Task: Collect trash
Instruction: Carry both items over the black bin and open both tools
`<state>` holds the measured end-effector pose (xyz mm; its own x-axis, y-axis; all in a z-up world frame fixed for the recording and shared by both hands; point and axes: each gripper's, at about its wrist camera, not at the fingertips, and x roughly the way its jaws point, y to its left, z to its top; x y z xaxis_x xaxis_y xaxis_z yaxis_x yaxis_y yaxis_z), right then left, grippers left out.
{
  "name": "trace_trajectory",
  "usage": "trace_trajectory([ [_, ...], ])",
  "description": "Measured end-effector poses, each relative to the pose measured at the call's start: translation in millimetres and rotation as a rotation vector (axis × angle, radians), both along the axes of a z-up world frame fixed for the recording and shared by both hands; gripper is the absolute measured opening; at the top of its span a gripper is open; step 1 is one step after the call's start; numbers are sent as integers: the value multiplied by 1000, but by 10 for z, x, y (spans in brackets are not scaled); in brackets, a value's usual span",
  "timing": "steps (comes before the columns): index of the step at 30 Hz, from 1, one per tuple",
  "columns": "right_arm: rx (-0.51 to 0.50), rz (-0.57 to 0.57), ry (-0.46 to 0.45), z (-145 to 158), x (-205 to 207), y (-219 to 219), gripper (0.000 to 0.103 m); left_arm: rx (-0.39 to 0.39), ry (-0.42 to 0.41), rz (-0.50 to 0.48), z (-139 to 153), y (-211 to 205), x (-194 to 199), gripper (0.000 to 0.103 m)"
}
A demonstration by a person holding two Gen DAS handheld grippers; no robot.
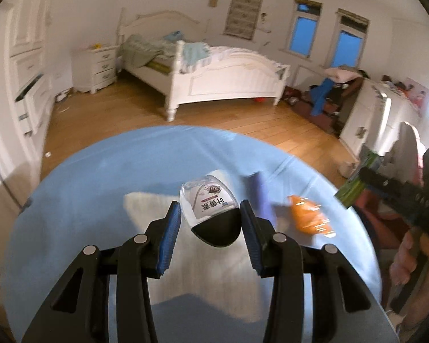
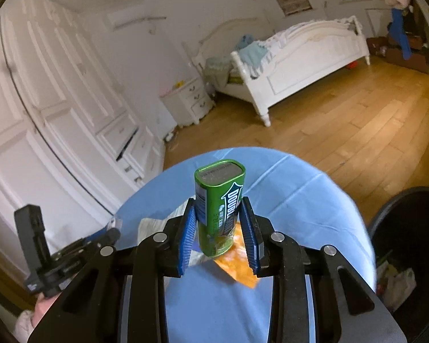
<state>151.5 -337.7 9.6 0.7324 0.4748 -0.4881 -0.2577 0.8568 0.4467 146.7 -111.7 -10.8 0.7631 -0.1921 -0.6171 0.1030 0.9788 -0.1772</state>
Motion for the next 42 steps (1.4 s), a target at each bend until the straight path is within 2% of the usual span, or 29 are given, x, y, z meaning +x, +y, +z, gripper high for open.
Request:
trace_trajectory([
  [12,23,-194,-45,11,-527,-1058,31,-53,-2,-245,65,-1184,293,42],
  [20,39,-334,-15,-244,-743,-1744,31,-98,55,-385,-135,-1975,311,42],
  [25,51,-392,20,-461,-816,-2061,31,-96,83,-463,-256,-2433,366,42],
  [32,63,-423,66,-710,-794,-2141,31,-81,128,-513,-413,-2815,389,42],
  [42,87,-453,121,-1007,-753,-2309,31,-39,169,-561,-564,-3064,418,42],
])
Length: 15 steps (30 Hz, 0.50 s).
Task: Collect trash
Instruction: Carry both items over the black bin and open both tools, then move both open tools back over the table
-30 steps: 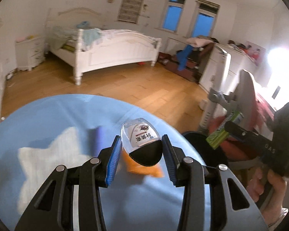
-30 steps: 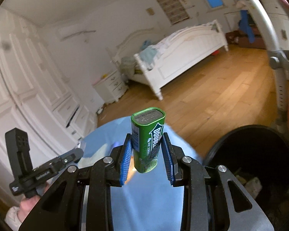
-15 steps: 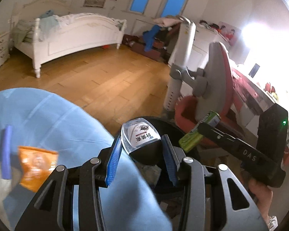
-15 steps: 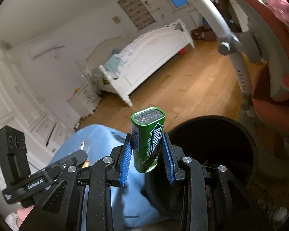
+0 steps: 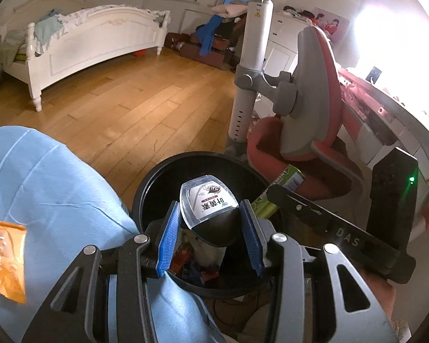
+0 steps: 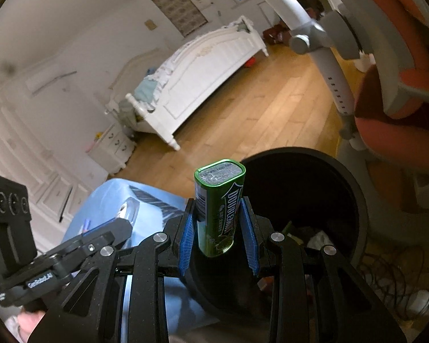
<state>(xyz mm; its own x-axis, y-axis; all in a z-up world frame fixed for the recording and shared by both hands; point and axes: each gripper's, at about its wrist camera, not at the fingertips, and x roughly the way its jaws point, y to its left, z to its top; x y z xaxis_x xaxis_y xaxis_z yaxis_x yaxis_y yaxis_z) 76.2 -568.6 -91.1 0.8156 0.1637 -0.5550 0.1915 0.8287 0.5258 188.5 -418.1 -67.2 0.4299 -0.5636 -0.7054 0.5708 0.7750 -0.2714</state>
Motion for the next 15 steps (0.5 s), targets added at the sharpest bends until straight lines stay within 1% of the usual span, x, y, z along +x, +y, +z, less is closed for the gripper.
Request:
trace_trajectory([
  [3,5,-2,13,-64,11,-31,31,6,4,-6,-18,-52,4,42],
  [9,4,-4,30,-100,22,-19,32,12,20,-22,-50,-106,28,42],
  [15,16,-15,81,-138,36,3,32,54,22,-18,-60,-141,24,44],
])
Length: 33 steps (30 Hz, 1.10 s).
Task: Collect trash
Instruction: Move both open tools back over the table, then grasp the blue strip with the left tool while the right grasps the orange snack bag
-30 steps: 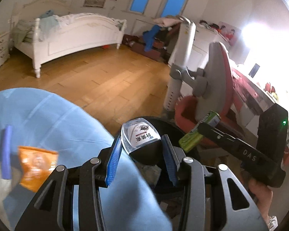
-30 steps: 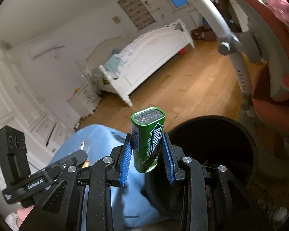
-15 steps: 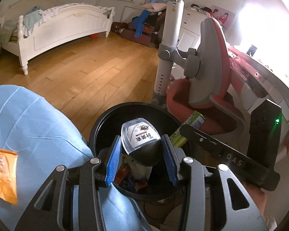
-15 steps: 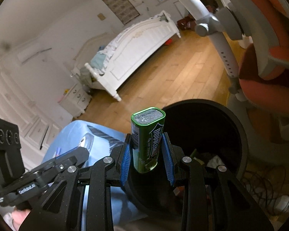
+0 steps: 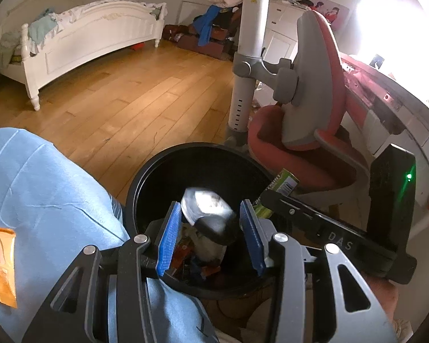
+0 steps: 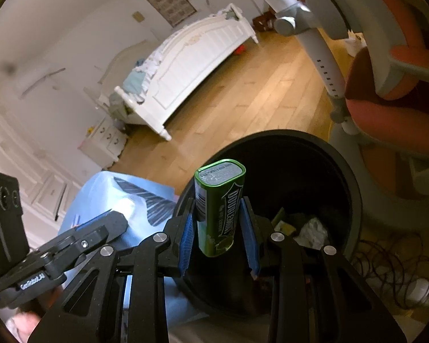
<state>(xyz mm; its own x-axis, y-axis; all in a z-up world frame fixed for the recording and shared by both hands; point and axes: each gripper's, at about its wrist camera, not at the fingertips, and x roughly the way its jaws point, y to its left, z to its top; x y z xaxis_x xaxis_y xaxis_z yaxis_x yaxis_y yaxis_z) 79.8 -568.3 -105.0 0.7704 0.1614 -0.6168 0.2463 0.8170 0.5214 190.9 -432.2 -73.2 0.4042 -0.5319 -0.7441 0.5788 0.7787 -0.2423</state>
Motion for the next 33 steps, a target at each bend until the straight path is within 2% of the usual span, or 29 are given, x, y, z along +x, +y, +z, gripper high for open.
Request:
trace_trajectory([
  [2,-4,-5,0,10,-5,0,40,-1,7,5,-2,16,-6,53],
  [4,-20,-19,-11,53,-33,16,56,-7,-3,17,16,62,-21,56],
  [7,-31,-26,-24,98,-57,32,64,-17,-7,30,43,144,-37,57],
  [14,-46,20,-26,156,15,205,67,-33,-43,136,161,637,-69,58],
  [16,-54,52,-30,186,63,335,68,-34,-53,204,186,905,-52,59],
  [19,-72,119,-31,239,158,601,68,-32,-69,312,221,1351,6,67],
  [21,-82,167,-31,276,219,781,68,-26,-81,382,231,1646,43,68],
  [25,-104,294,-44,373,348,1253,76,-29,-68,490,206,2139,147,67],
  [29,-147,421,-42,471,506,1750,76,-1,-60,533,158,2406,262,66],
  [33,-217,519,-19,533,668,2171,78,51,-37,518,68,2523,372,58],
])
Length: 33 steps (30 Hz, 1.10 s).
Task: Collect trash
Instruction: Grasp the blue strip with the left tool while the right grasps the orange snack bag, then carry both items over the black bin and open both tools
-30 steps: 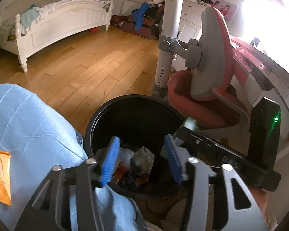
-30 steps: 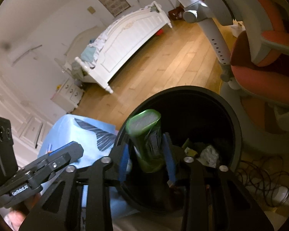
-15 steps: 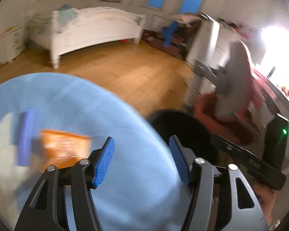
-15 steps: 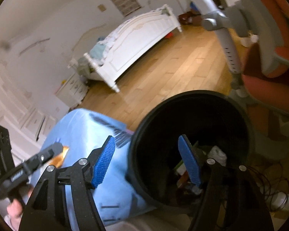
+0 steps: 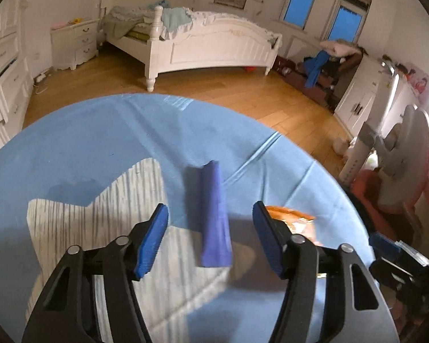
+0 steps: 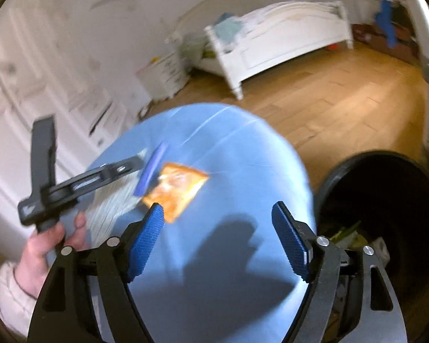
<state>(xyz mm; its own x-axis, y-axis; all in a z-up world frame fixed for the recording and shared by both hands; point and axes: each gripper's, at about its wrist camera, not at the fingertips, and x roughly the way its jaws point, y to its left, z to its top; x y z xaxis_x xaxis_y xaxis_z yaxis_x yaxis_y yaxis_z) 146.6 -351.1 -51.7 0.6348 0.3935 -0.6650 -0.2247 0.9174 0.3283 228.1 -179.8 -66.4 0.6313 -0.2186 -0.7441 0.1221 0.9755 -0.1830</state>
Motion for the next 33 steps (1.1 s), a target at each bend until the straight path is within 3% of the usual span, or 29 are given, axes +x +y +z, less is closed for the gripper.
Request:
trace_trajectory([
  [3,-65,65,2,18,133,296,86,45,23,-25,-87,8,97,51],
  [7,-152,126,16,-8,339,621,86,98,1,-71,-99,-25,99,47],
  [9,-185,143,21,-39,434,721,86,116,0,-78,-95,-25,133,36],
  [11,-226,160,37,-92,541,826,86,134,1,-69,-98,10,173,19],
  [13,-253,174,59,-149,651,903,85,94,8,-55,-95,102,198,17],
  [14,-273,169,82,-189,702,940,81,85,8,-43,-96,140,206,16],
  [16,-322,156,88,-212,743,994,61,73,7,-22,-85,195,196,16],
  [17,-320,154,88,-202,757,999,59,60,4,-16,-80,235,179,16],
  [18,-316,149,90,-202,760,1000,51,50,-1,-12,-70,259,165,16],
  [23,-214,140,80,-174,716,858,47,20,-29,5,16,344,70,16],
  [28,-41,82,-16,75,503,476,46,-9,-77,-23,193,237,-59,16],
  [33,77,-67,-142,354,166,-176,46,-31,-122,-100,400,-123,-122,16],
])
